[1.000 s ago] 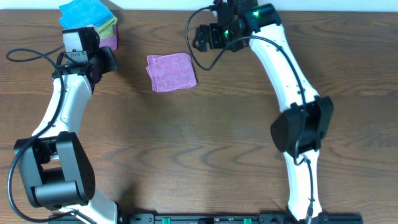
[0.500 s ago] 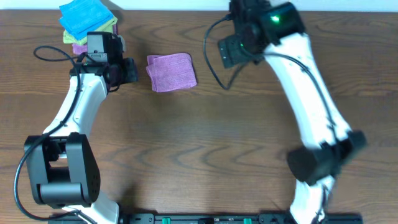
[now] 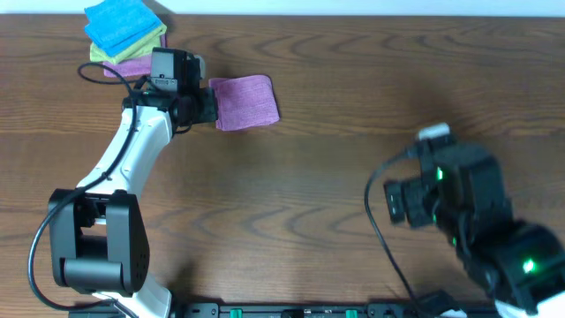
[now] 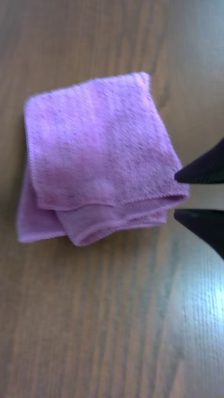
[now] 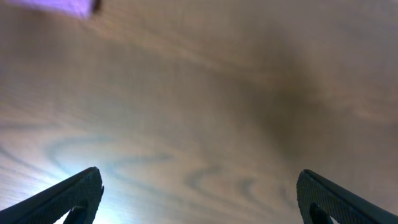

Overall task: Fold the cloth
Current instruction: 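Release the cloth with the right gripper and retract it to the right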

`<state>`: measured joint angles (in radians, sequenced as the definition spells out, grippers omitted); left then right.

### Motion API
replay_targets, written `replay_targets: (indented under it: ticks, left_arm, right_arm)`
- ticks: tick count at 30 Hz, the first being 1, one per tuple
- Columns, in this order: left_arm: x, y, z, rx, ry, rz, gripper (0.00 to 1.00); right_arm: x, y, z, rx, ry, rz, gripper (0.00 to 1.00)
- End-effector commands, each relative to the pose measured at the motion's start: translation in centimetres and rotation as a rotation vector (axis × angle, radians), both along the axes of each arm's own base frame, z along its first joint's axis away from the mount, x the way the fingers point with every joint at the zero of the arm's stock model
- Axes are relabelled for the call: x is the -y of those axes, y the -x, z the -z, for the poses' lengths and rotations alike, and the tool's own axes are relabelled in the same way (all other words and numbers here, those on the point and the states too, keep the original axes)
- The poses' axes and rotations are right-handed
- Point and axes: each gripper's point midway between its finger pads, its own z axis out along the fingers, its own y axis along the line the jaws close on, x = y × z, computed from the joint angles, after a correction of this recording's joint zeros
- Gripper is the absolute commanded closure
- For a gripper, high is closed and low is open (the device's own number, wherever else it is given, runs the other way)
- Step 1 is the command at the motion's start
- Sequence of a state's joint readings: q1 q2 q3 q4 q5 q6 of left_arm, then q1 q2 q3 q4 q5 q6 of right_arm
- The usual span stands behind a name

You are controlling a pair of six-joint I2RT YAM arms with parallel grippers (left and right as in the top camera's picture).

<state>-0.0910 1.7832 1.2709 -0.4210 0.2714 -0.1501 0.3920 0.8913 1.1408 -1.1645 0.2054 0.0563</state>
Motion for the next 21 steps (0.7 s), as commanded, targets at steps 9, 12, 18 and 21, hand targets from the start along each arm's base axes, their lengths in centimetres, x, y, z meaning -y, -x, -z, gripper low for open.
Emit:
replay_targets:
  ticks: [9, 12, 18, 21]
  left_arm:
    - [-1.2, -0.2, 5.6, -0.065, 0.032, -0.085, 0.55]
    - [-0.8, -0.9, 7.0, -0.068, 0.067, -0.098, 0.43]
    - [-0.2, -2.4, 8.9, -0.057, 0.155, -0.115, 0.39]
    - [-0.2, -3.4, 8.9, -0.03, 0.198, -0.133, 0.35]
  right_arm:
    - [0.4, 1.6, 2.9, 0.03, -0.022, -0.017, 0.0]
    - [0.3, 1.4, 3.5, 0.002, -0.02, -0.014, 0.01]
    - [-0.3, 1.1, 4.5, -0.05, -0.031, -0.009, 0.01]
    - [-0.5, 0.9, 4.9, -0.075, -0.039, 0.001, 0.01]
